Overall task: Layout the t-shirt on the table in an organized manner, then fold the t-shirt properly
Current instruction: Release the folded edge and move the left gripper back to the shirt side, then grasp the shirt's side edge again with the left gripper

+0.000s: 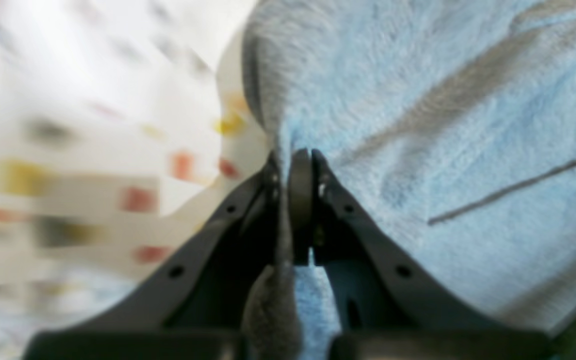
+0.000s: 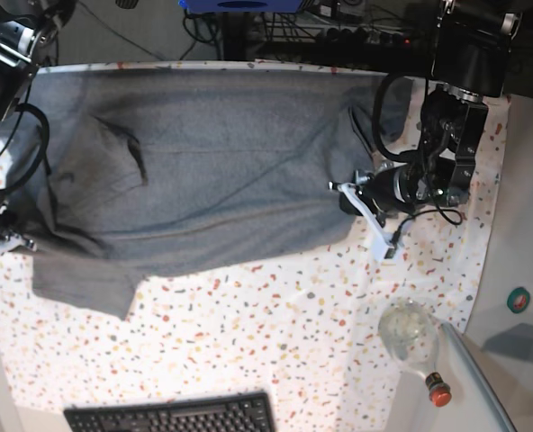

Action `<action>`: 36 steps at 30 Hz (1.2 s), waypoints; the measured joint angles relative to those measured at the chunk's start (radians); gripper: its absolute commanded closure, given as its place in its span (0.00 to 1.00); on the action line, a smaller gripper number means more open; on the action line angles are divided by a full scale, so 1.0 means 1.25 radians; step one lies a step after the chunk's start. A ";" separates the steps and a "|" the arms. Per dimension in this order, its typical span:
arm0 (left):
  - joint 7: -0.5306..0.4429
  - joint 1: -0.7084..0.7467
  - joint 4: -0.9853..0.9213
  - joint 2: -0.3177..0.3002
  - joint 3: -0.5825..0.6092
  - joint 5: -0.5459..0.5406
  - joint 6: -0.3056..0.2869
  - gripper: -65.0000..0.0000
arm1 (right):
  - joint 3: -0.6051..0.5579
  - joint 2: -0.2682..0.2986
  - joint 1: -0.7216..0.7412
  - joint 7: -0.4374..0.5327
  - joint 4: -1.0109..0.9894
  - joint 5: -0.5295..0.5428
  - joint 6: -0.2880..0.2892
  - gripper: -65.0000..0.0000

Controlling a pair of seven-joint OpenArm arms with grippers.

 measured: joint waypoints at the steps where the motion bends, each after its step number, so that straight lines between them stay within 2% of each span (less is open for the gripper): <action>1: 0.000 -0.002 0.025 -0.003 0.001 0.043 0.016 1.00 | 0.000 0.000 -0.002 0.000 0.000 0.000 0.000 1.00; 5: -0.003 0.002 0.092 0.004 0.020 0.197 0.045 1.00 | 0.000 -0.003 -0.006 0.000 0.000 0.001 0.000 1.00; 9: 0.007 0.016 0.106 0.011 0.135 0.380 0.085 1.00 | 0.000 -0.002 -0.007 0.000 0.000 0.000 0.000 1.00; 11: 0.007 0.018 0.092 0.032 0.182 0.479 0.102 1.00 | 0.000 -0.003 -0.007 0.000 0.000 0.002 0.000 1.00; 15: 0.002 0.019 0.035 0.090 0.202 0.610 0.100 1.00 | 0.000 -0.002 -0.007 0.000 0.000 0.000 0.000 1.00; 18: 0.003 0.021 0.019 0.108 0.205 0.693 0.100 1.00 | 0.000 -0.002 -0.007 0.000 0.000 0.000 0.000 1.00; 19: -0.001 0.025 0.021 0.109 0.205 0.719 0.101 0.96 | 0.000 -0.002 -0.007 0.000 0.000 0.000 0.000 1.00; 24: 0.004 0.058 0.065 0.121 0.228 0.819 0.103 0.43 | 0.000 -0.002 -0.007 0.000 0.000 0.000 0.000 1.00; 28: 0.000 0.094 0.148 0.120 0.266 0.849 0.099 0.10 | 0.000 -0.002 -0.007 0.000 0.000 0.000 0.000 1.00; 29: 0.000 0.104 0.171 0.120 0.266 0.847 0.097 0.06 | 0.000 -0.003 -0.007 0.000 0.000 0.000 0.000 1.00; 31: -0.002 0.123 0.216 0.119 0.250 0.848 0.096 0.05 | 0.000 -0.002 -0.007 -0.001 0.000 -0.002 0.000 1.00; 33: -0.006 0.139 0.251 0.127 0.181 0.842 0.090 0.05 | 0.000 -0.002 -0.007 0.000 0.000 -0.001 0.000 1.00; 35: -0.003 0.141 0.267 0.124 0.086 0.771 0.101 0.05 | 0.000 -0.002 -0.007 -0.001 0.000 0.001 0.000 1.00; 36: 0.000 0.136 0.266 0.121 0.034 0.697 0.102 0.05 | 0.000 -0.002 -0.007 -0.001 0.000 -0.001 0.000 1.00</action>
